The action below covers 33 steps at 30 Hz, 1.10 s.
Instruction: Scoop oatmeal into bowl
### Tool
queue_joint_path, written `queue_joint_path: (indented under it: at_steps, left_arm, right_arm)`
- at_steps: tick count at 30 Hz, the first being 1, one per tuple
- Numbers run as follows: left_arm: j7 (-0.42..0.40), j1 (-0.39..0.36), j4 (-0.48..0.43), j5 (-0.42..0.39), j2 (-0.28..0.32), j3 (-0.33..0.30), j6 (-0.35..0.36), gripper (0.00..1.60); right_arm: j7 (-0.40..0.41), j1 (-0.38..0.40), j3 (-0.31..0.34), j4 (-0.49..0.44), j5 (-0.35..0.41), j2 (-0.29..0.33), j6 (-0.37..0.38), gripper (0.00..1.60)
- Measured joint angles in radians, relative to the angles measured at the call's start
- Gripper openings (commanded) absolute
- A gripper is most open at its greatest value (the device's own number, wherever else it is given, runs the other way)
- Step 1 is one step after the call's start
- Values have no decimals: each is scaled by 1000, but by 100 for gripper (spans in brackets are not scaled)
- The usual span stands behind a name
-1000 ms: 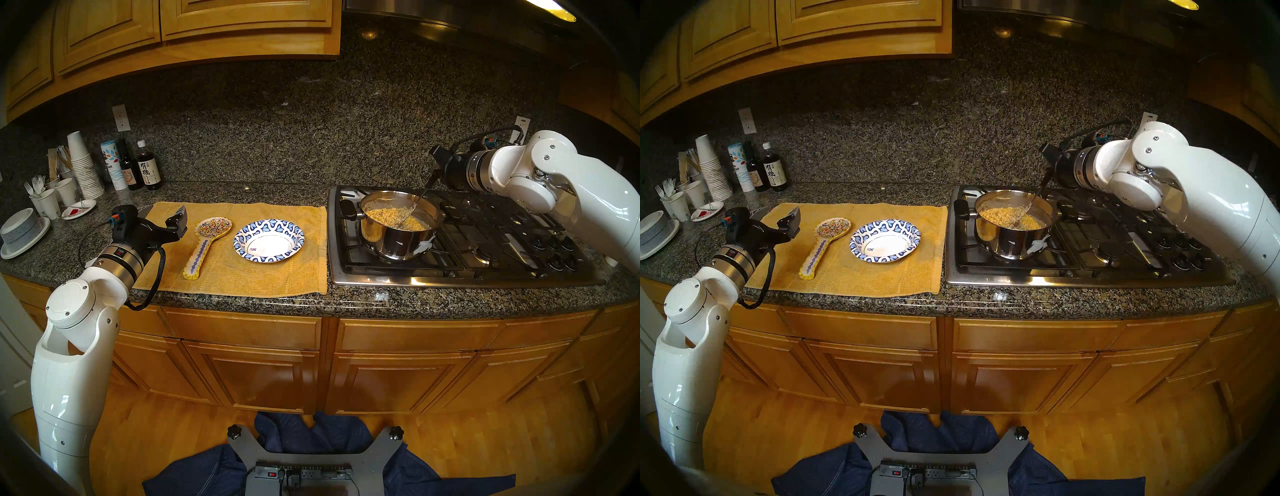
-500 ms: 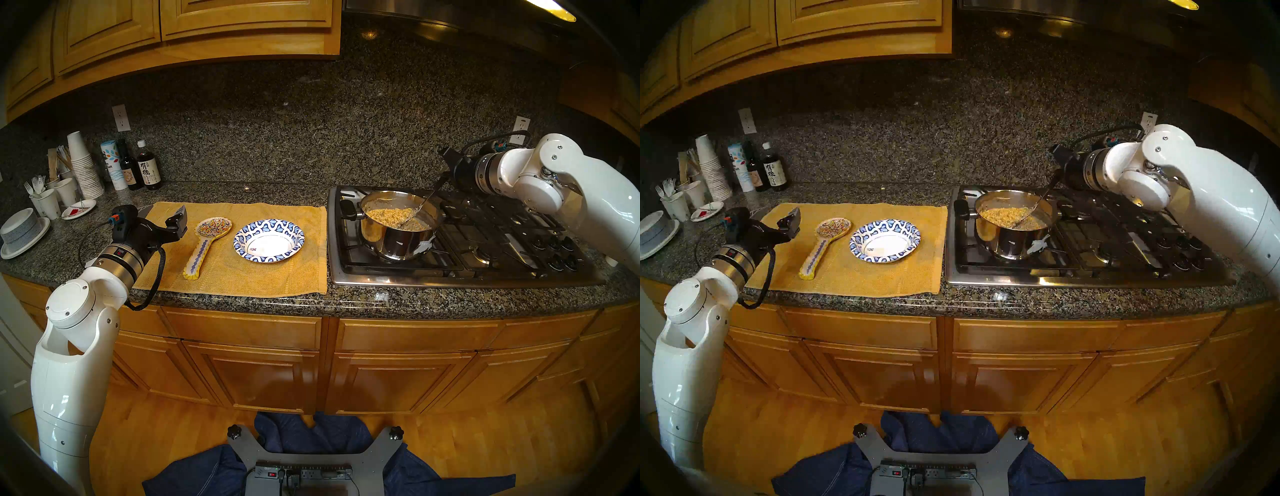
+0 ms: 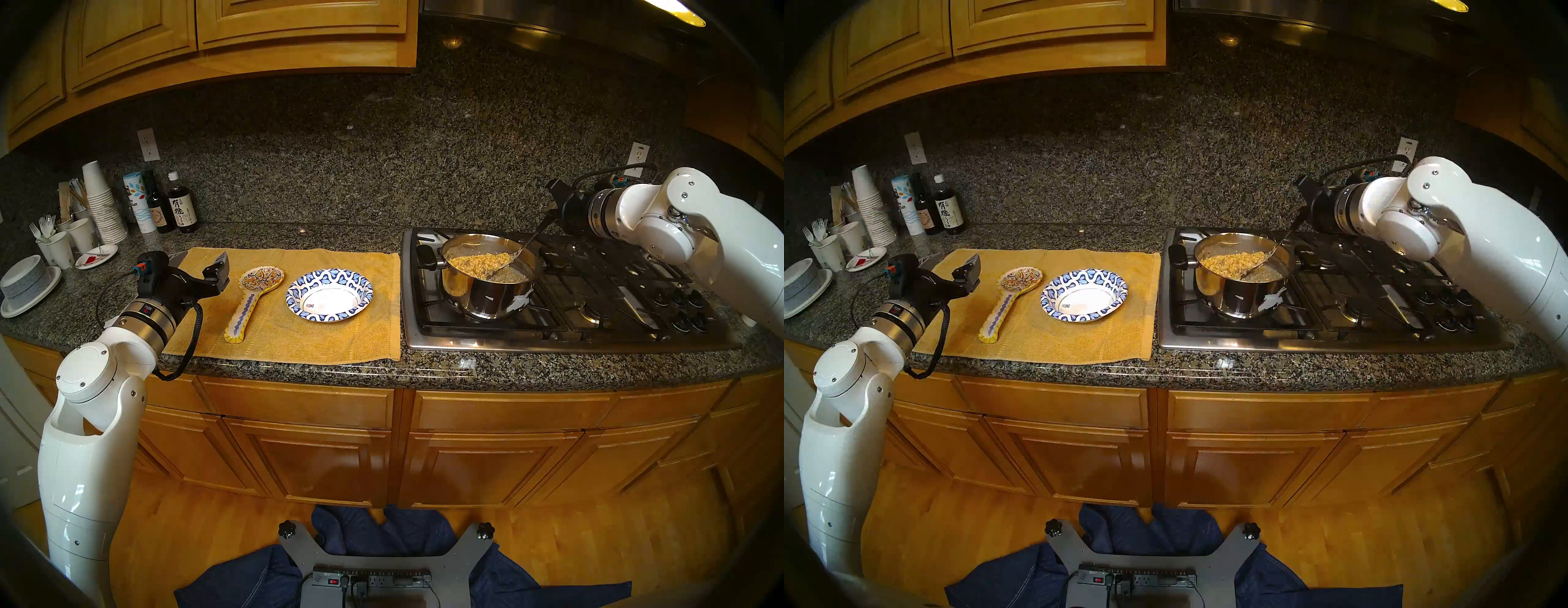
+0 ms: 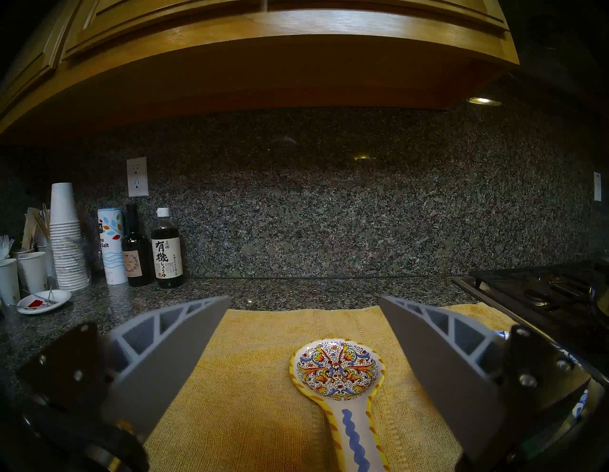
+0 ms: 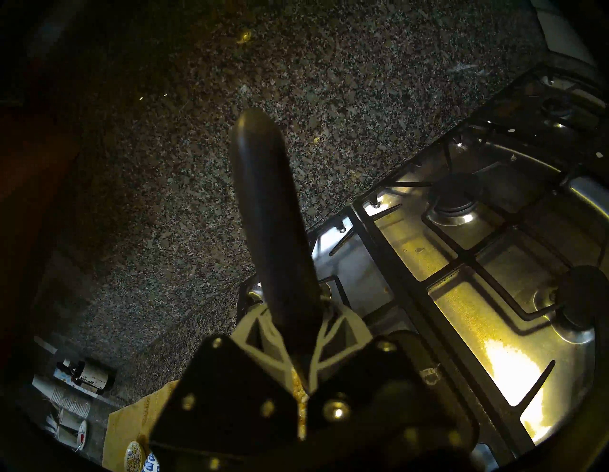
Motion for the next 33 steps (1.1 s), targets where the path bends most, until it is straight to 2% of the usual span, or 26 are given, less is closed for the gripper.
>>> queue_joint_path:
  at_steps: [33]
  left_arm:
    - [0,0,0,0,0,0,0,160]
  right_arm:
    - [-3,12,8,20,31,0,-17,0]
